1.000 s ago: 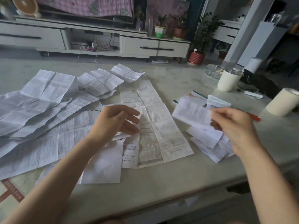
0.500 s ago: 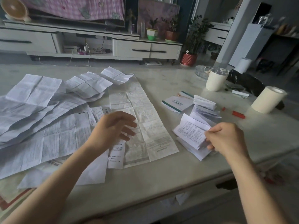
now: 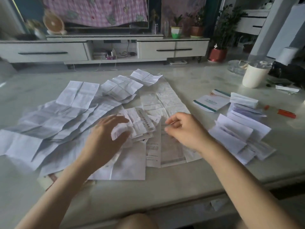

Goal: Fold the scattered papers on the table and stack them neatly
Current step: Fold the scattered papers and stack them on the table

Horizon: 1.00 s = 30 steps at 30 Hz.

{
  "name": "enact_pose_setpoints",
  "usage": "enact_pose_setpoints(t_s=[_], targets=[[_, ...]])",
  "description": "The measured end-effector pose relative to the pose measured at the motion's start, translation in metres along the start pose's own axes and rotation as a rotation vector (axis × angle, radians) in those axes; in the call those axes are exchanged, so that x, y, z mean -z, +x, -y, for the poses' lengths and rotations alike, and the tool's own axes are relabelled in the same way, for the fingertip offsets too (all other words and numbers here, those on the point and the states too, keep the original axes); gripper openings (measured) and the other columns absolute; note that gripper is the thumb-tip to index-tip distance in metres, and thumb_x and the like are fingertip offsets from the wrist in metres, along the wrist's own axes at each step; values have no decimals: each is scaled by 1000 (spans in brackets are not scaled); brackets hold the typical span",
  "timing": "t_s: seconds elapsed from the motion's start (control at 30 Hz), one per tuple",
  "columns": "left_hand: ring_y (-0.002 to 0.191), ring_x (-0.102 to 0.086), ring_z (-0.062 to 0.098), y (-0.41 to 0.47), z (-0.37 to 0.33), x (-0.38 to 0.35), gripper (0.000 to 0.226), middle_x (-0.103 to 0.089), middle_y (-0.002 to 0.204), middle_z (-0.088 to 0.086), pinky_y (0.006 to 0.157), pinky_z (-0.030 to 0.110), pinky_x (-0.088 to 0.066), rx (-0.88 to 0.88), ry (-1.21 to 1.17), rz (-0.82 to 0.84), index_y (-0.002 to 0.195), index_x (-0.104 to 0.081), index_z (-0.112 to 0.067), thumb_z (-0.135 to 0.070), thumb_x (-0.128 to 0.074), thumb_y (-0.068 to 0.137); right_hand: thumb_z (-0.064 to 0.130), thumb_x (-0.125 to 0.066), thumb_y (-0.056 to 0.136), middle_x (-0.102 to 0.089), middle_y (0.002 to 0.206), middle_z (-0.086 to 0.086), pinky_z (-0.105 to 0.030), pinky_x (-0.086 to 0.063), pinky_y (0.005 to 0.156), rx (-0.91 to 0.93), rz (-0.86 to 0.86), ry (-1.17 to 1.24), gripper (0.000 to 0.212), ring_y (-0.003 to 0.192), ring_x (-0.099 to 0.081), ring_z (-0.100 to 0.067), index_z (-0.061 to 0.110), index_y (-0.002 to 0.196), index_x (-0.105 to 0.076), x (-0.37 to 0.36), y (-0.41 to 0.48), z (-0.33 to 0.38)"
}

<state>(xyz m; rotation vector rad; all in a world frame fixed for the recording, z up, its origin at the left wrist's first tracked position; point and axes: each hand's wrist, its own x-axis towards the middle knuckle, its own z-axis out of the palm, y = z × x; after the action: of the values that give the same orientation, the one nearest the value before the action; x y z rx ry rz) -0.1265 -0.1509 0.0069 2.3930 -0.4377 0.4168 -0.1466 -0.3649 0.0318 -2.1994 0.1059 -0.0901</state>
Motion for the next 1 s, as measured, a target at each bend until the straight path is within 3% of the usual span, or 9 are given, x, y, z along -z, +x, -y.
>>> enact_pose_setpoints(t_s=[0.1,0.27,0.33,0.4,0.5,0.63,0.73,0.87,1.0], targets=[[140,-25,16,1,11,-5,63,-35,149,-1,112,26,-15,34,181,188,136,-45,-21,-45,-66,81,15,-63,84,-58,90,3,-24,-43,71,-12,34,13,15,91,-57,-15,14,99,-61,-26,14,9],[143,-13,12,-4,19,-7,108,-21,155,-6,113,23,-7,104,193,334,145,-28,-25,-78,-46,53,27,-64,85,-47,91,3,-27,-41,75,-83,20,-66,33,90,-50,-17,9,111,-52,-47,26,18],[143,-13,11,-4,20,-5,106,-21,155,-6,112,21,-6,105,154,350,146,-27,-24,-76,-52,57,25,-66,83,-49,96,0,-27,-41,73,-116,-15,-74,38,90,-50,-19,9,113,-50,-49,30,18],[143,-16,10,-3,20,-2,87,-23,154,-6,111,19,-8,108,96,325,145,-30,-23,-61,-64,75,16,-68,81,-55,109,-6,-25,-40,74,-133,-62,-12,40,99,-54,-22,10,117,-51,-50,35,16],[141,-22,10,-2,21,4,66,-31,151,-6,110,19,-13,117,36,299,143,-36,-22,-45,-59,85,4,-66,78,-60,112,-8,-25,-41,74,-159,-87,144,34,99,-58,-22,9,111,-60,-50,42,16],[141,-23,11,-1,21,11,90,-29,152,-6,113,26,-17,146,36,321,143,-34,-24,-77,-49,72,-4,-58,76,-58,75,-9,-29,-41,62,-130,-156,398,9,67,-51,-18,-8,79,-64,-32,46,24],[141,-19,6,2,14,17,100,-28,153,-7,115,29,-18,109,-63,223,142,-35,-26,-83,-32,61,2,-53,84,-58,72,-7,-29,-48,61,-103,-194,662,18,65,-55,-19,9,68,-57,-1,44,36],[129,-35,0,34,-5,27,82,-39,145,-11,102,21,-28,32,-250,28,140,-38,-26,-72,-53,74,11,-50,90,-61,75,-4,-28,-48,65,-50,-94,1052,20,72,-60,-17,12,72,-59,35,39,42],[118,-52,5,72,-24,26,92,-54,130,-10,98,25,-43,98,-664,268,133,-45,-22,-69,-68,58,16,-50,91,-66,64,3,-25,-49,61,-38,-87,1048,24,63,-62,-12,17,71,-64,43,40,36]])
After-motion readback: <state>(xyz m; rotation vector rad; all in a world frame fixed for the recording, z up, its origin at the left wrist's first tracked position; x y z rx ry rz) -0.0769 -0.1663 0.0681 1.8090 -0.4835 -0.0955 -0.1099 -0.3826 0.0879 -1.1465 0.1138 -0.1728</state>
